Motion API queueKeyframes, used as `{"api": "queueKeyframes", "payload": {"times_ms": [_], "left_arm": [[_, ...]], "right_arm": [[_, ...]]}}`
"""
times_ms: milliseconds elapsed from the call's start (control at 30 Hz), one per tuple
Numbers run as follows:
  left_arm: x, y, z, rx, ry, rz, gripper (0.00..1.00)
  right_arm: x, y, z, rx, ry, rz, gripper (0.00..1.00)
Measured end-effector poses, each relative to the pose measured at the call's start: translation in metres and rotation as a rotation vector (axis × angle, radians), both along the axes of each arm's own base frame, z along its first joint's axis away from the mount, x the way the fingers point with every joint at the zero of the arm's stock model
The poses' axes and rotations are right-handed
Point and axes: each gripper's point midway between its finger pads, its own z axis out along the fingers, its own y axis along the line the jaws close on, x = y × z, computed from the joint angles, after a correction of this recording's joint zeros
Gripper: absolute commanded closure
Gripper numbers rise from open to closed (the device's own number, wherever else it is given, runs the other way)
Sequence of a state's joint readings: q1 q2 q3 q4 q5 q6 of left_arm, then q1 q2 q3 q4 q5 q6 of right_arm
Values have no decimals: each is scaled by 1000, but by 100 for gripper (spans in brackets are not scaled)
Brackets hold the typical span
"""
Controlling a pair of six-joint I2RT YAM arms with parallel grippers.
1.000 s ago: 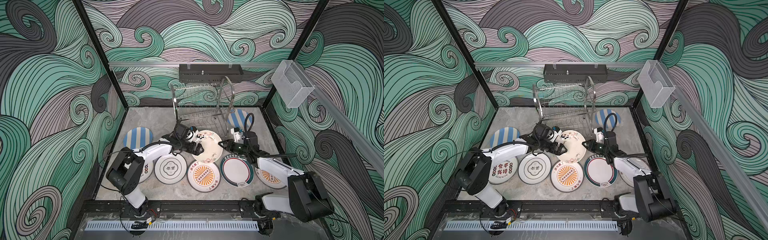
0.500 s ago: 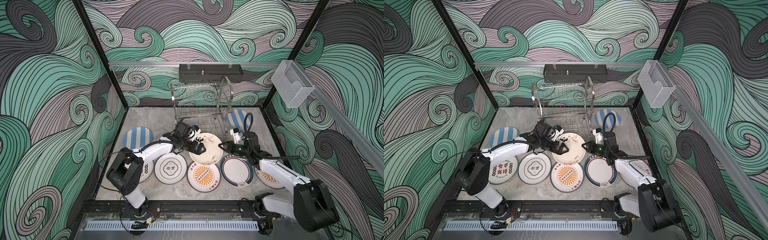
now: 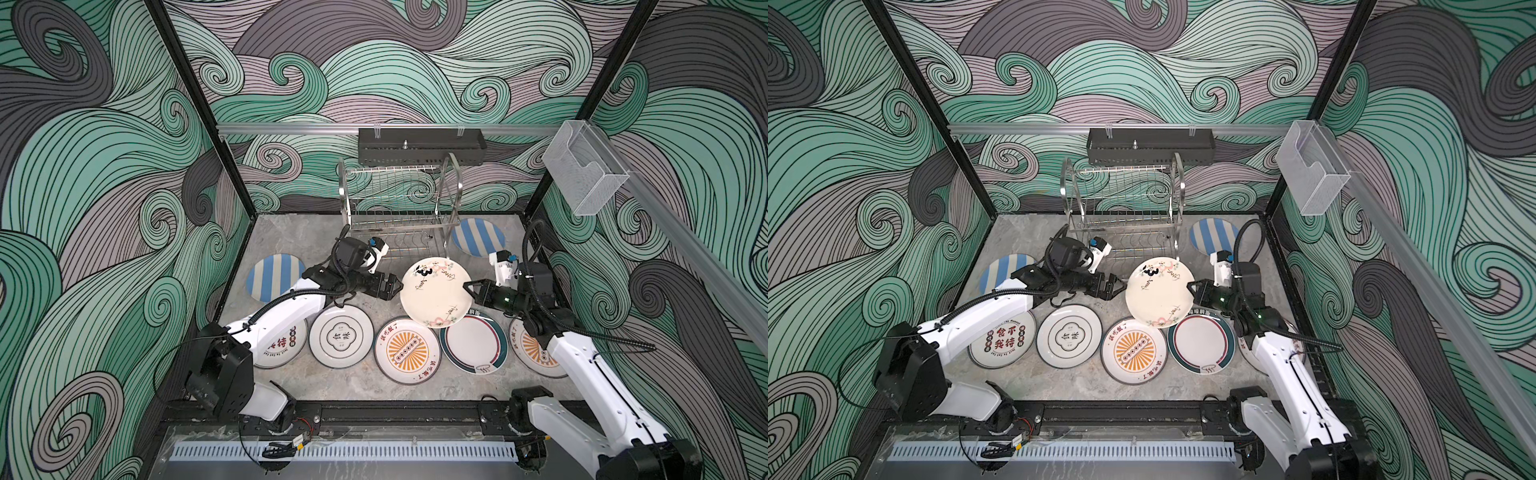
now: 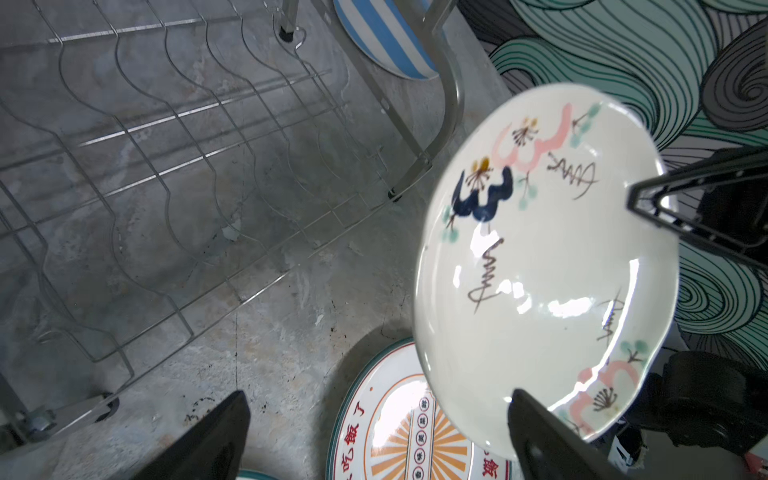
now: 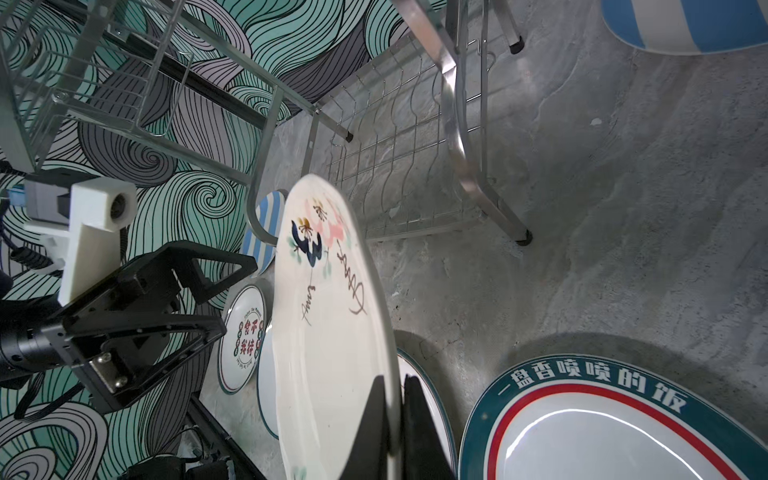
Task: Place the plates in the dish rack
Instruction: 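Carry the plate toward the rack's far side while the left gripper withdraws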
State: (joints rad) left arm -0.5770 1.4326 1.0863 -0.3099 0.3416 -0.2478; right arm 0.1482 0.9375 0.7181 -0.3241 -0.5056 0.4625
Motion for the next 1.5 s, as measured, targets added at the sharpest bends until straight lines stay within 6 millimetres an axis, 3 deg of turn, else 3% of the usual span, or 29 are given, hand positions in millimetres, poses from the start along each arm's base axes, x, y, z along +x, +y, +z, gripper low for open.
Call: {"api": "queueKeyframes", "payload": {"times_ms": [233,467,633,733,867,967,1067,1133,1267,1400,1500], "left_arm": [[-4,3,4,-9,-16,4,2],[-32,18,4,-49,10,16,1],[-63,41,-15,-47,62,66,1],[-64,66,-15,-21,26,168,1],[-52,100,7,-42,-97,308,1],[-32,124,21,-67,-182,407,1],[-6,142,19,-64,-209,483,1],[12,148,7,-35,-192,506,1],[30,136,-15,-6,-143,444,1],[45,118,-18,-21,-145,360,1],[47,106,-19,-44,-152,291,1]], "right_arm": [[0,1,-13,-7,51,11,100],[1,3,-18,-7,68,27,100],[2,2,-25,-35,81,45,100],[1,2,-19,-63,81,68,100],[1,4,11,-91,17,107,100],[-1,10,40,-100,-54,144,100],[-5,22,69,-103,-120,196,100],[-8,28,89,-102,-161,223,100],[-9,32,131,-102,-235,231,100],[0,27,184,-120,-345,182,100],[7,23,213,-126,-410,134,100]]}}
